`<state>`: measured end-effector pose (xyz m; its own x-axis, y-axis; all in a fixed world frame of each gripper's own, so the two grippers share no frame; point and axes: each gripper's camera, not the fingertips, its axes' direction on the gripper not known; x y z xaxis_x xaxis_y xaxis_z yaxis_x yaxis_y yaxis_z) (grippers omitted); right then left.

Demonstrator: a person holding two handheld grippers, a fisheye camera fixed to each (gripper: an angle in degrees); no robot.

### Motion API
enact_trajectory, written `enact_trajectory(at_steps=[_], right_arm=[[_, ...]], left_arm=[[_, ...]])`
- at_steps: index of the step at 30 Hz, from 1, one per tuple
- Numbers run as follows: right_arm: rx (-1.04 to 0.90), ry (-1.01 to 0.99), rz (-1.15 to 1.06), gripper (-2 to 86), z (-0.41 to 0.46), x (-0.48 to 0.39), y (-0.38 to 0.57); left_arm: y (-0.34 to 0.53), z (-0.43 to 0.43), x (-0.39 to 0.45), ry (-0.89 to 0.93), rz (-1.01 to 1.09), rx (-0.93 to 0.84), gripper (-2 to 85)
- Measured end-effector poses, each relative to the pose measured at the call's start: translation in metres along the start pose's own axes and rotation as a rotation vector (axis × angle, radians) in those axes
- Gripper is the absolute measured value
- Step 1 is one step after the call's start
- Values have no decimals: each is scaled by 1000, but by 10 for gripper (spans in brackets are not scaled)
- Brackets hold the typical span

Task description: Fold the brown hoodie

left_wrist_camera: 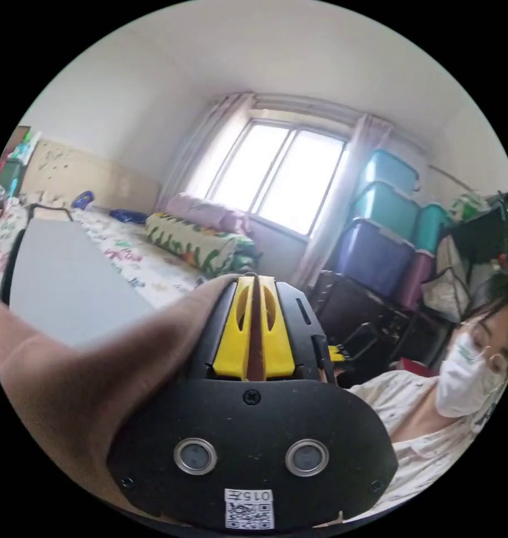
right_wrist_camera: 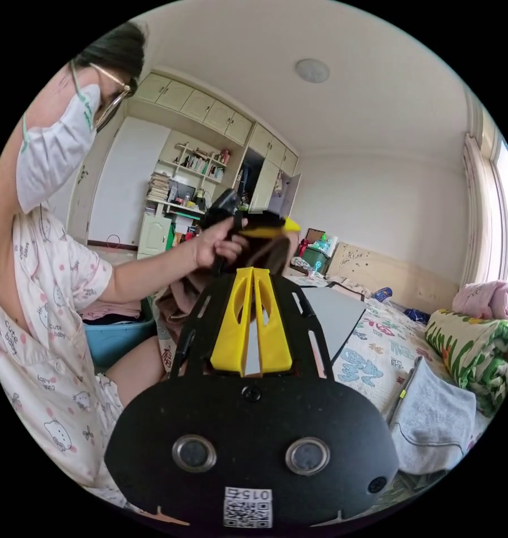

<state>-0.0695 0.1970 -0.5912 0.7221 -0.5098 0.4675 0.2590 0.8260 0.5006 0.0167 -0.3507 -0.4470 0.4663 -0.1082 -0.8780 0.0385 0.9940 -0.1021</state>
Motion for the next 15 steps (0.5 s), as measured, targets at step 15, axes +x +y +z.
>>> enact_trajectory(at_steps=[15], right_arm=[[-210, -232, -163, 68, 211, -71, -57]], left_arm=[[196, -232, 25, -540, -80, 359, 62]])
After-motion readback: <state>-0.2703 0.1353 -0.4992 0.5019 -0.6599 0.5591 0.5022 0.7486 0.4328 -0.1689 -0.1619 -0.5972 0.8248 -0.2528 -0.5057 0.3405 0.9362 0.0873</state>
